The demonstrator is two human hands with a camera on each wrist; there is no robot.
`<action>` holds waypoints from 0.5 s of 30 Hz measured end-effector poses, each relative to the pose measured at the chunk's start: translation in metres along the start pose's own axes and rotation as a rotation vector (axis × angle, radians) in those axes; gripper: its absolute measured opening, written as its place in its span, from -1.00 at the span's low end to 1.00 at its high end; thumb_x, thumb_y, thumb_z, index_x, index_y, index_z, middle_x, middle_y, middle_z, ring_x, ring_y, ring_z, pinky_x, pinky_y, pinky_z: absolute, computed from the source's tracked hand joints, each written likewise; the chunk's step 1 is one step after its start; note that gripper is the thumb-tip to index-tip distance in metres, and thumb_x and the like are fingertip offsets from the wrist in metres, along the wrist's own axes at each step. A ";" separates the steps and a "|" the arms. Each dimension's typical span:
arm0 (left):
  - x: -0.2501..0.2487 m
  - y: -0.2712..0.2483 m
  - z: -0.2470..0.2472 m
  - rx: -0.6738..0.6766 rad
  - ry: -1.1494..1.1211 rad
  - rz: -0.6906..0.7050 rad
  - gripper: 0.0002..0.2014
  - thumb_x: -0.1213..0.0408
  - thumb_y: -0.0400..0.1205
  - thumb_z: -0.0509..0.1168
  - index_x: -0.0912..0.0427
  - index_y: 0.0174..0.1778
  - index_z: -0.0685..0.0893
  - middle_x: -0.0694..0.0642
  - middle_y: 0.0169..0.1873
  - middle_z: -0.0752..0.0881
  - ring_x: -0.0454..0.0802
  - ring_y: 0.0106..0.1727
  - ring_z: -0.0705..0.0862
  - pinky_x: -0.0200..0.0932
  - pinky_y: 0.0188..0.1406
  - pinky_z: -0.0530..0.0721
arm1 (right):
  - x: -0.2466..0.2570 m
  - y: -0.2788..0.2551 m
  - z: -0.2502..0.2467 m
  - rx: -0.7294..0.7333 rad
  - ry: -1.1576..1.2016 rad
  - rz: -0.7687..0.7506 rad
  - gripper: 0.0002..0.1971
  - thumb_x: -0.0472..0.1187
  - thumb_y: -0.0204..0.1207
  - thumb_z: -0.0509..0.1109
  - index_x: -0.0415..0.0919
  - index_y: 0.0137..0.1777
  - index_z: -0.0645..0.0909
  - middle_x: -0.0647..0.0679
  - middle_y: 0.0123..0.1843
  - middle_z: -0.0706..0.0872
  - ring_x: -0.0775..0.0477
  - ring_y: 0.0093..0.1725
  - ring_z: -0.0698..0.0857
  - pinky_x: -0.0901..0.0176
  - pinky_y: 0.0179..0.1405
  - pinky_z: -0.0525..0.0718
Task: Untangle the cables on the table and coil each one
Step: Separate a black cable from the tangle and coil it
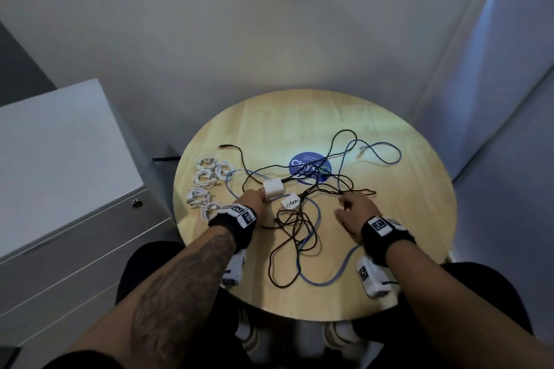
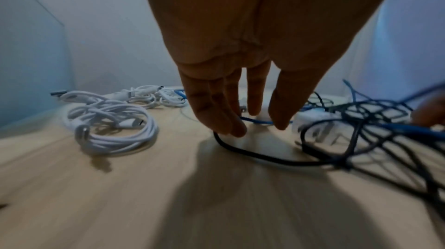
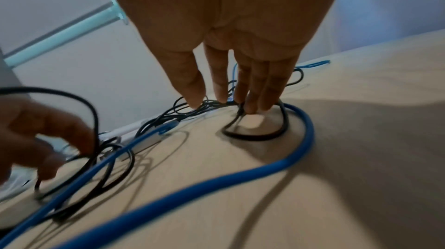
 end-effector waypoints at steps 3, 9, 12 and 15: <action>0.000 0.000 0.007 -0.002 0.025 0.014 -0.69 0.27 0.74 0.18 0.22 0.39 0.60 0.27 0.31 0.65 0.22 0.27 0.65 -0.10 0.13 0.55 | -0.015 0.005 -0.009 -0.007 -0.027 0.078 -0.59 -0.06 0.54 0.45 -0.24 0.33 0.63 -0.19 0.34 0.67 -0.26 0.26 0.66 0.08 0.24 0.60; -0.001 0.003 -0.016 -0.140 -0.199 -0.026 -0.83 0.29 0.64 0.34 0.14 0.07 0.80 0.15 0.17 0.76 0.15 0.19 0.69 -0.17 0.10 0.59 | -0.012 0.011 -0.015 0.018 0.026 0.114 -0.62 -0.01 0.52 0.47 -0.16 0.27 0.66 -0.15 0.26 0.71 -0.21 0.13 0.67 0.14 0.10 0.58; -0.011 0.003 -0.023 -0.151 -0.378 -0.004 -0.89 0.30 0.63 0.36 0.15 -0.05 0.81 0.11 -0.08 0.77 0.07 -0.01 0.70 -0.20 -0.06 0.59 | 0.011 0.008 -0.027 -0.053 0.060 -0.004 -0.69 -0.06 0.52 0.47 -0.09 0.23 0.60 -0.08 0.21 0.59 -0.14 0.06 0.61 0.16 0.04 0.53; -0.026 0.003 -0.023 -0.121 -0.533 0.032 -0.92 0.34 0.63 0.37 0.11 -0.06 0.76 0.09 -0.20 0.73 0.02 -0.29 0.63 -0.19 -0.27 0.62 | 0.046 -0.005 -0.017 -0.003 0.173 -0.103 -0.93 -0.07 0.54 0.46 -0.01 -0.08 0.64 0.07 -0.03 0.69 -0.05 -0.06 0.68 0.19 -0.10 0.57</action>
Point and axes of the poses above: each hand's wrist, its own y-axis towards the middle knuckle, its own z-axis out of the palm, x = y × z, the point moved 10 cm from there along y, towards the middle knuckle
